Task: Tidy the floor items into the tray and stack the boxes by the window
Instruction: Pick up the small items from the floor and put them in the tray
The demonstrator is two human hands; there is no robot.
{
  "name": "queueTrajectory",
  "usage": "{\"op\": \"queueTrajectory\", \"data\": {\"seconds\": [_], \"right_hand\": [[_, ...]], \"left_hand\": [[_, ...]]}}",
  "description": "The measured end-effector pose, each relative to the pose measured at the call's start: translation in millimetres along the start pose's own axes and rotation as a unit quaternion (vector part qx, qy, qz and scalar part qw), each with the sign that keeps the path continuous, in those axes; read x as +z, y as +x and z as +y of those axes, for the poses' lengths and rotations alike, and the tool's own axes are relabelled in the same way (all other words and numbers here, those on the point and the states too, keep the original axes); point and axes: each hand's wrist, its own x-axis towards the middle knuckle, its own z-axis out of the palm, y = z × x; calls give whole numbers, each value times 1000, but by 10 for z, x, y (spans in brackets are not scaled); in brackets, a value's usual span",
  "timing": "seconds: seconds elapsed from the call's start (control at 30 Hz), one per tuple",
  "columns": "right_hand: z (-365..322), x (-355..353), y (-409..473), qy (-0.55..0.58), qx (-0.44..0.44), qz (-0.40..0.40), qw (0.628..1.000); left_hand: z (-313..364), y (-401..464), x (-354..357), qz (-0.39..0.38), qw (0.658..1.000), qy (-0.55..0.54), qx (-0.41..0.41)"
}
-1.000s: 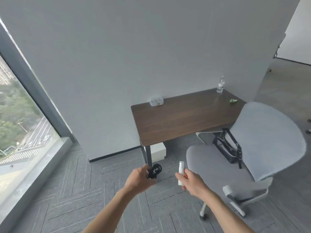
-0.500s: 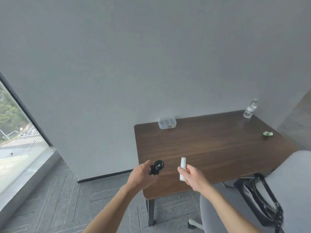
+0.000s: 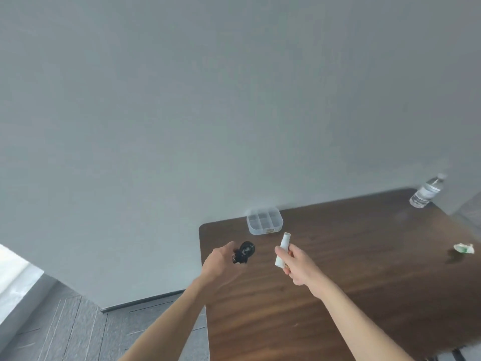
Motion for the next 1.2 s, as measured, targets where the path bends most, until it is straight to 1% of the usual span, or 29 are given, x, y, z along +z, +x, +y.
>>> {"op": "queueTrajectory", "data": {"seconds": [0.13, 0.37, 0.5, 0.63, 0.77, 0.87, 1.0, 1.2], "right_hand": [[-92, -258, 744, -16, -18, 1, 1000], [-239, -625, 2005, -59, -30, 0, 998], [-260, -668, 2593, -74, -35, -21, 996], [-193, -582, 3109, -104, -41, -46, 993], [-124, -469, 3449, -144, -45, -70, 986], [-59, -389, 3630, -152, -66, -71, 984], [35, -331, 3802, -190, -67, -77, 976], [175, -309, 3871, -202, -75, -31, 976]], "left_hand": [[143, 638, 45, -5, 1000, -8, -23], [409, 1609, 217, -9, 995, -18, -100], [446, 2085, 408, 0, 989, -9, -150], [424, 2492, 545, 3, 985, 2, -170], [306, 2782, 631, -5, 983, 30, -179], [216, 2932, 690, -14, 982, 43, -182], [127, 3069, 788, -20, 980, 52, -190], [83, 3170, 903, -1, 978, 59, -198]]}}
